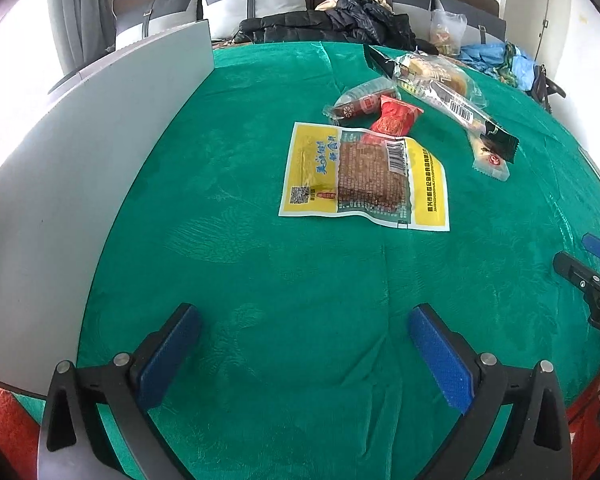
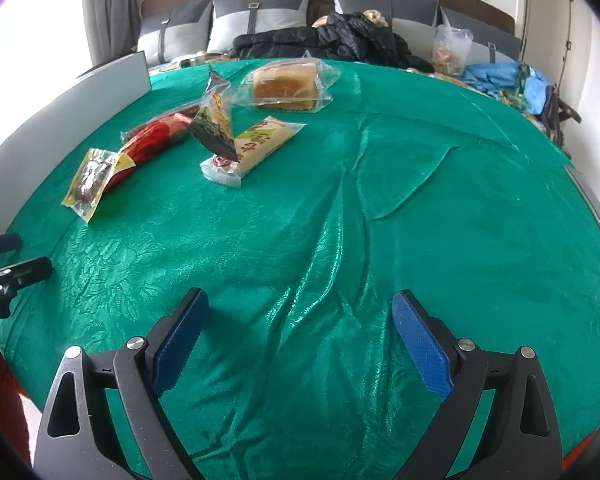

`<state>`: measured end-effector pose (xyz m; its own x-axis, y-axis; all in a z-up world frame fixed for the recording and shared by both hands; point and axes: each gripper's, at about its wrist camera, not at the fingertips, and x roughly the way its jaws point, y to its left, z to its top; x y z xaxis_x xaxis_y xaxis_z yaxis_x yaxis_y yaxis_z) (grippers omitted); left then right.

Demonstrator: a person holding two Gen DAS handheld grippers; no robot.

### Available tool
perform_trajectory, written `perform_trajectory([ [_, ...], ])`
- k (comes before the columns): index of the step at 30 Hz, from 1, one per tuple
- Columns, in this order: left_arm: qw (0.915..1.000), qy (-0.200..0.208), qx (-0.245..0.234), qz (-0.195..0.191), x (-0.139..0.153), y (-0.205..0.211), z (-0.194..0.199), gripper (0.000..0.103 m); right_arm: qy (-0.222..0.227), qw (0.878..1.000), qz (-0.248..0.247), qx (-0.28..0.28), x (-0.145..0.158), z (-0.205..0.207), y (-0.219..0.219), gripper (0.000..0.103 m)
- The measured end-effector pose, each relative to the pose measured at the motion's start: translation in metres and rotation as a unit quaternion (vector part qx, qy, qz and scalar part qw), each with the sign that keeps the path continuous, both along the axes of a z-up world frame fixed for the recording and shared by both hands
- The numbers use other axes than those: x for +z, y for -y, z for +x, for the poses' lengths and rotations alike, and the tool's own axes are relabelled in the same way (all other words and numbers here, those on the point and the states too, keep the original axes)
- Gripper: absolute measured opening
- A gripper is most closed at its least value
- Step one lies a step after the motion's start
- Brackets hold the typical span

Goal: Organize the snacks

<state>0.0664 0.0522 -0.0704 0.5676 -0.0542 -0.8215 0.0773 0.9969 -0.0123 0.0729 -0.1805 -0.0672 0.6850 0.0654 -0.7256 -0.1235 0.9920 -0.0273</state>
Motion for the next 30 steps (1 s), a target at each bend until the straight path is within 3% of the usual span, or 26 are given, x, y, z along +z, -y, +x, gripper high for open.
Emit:
perform_trajectory([
  [30,0.9999,-0.016,0.000,0.000,0.0010,0.0006,0.0003,0.103,0.002,1.000,0.001,0.001,-0.0004,0.0007,-0.0003,0.095],
])
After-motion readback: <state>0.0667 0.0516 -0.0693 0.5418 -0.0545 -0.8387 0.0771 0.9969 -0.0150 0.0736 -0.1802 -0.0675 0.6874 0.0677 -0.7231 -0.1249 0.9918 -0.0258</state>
